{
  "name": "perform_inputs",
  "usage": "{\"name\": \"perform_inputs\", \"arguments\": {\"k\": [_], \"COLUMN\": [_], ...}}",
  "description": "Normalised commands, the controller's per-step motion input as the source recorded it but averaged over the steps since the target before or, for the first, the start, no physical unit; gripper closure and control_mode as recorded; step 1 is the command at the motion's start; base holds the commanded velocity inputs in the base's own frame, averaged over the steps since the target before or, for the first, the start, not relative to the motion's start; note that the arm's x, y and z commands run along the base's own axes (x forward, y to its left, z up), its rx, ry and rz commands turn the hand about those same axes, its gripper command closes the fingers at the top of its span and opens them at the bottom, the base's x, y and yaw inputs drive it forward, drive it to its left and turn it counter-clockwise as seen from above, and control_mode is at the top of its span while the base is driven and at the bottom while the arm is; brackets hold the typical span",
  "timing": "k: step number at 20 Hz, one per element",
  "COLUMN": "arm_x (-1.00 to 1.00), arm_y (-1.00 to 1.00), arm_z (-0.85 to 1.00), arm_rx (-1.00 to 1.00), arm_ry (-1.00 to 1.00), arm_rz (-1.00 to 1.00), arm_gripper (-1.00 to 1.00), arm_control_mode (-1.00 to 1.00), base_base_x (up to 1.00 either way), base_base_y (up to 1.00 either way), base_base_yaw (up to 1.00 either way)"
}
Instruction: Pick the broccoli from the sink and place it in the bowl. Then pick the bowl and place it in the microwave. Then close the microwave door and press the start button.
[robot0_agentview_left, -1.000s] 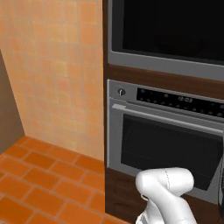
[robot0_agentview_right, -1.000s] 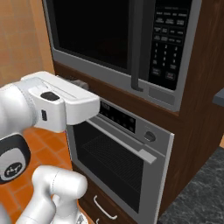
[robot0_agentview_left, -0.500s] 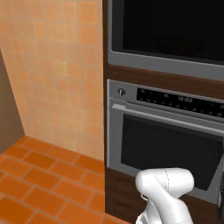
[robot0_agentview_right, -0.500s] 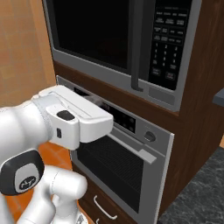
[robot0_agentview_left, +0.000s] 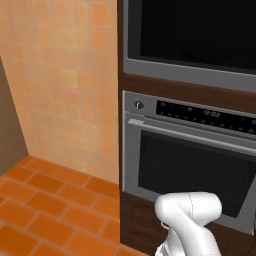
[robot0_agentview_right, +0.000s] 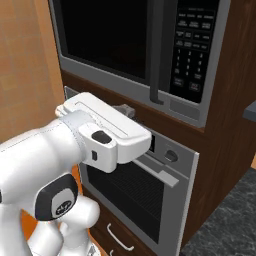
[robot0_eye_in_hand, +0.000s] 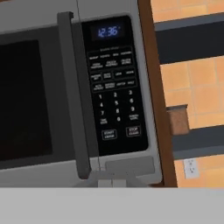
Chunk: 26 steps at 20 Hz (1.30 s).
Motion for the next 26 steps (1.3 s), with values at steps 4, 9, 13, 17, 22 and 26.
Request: {"name": "perform_inputs", "arguments": {"k": [4, 9, 13, 17, 22, 26], "arm_x": [0.54, 0.51, 0.14, -0.06, -0.20, -0.04], "arm_y": [-0.03, -0.20, -0.35, -0.13, -0.01, -0.01], "arm_z": [0.00, 0.00, 0.02, 0.20, 0.08, 0.00], "arm_rx": [0.00, 0.04, 0.08, 0.04, 0.00, 0.00], "arm_ry": [-0.26, 0.05, 0.02, 0.01, 0.02, 0.11], "arm_rz": [0.06, 0.08, 0.07, 0.00, 0.00, 0.00], "arm_gripper": [1.00, 1.00, 1.00, 1.00, 1.00, 1.00], "arm_control_mode": [-1.00, -1.00, -1.00, -1.00, -1.00, -1.00], "base_base_x": [0.00, 0.00, 0.00, 0.00, 0.00, 0.00], "base_base_y": [0.00, 0.00, 0.00, 0.00, 0.00, 0.00], "base_base_yaw": [0.00, 0.00, 0.00, 0.00, 0.00, 0.00]}}
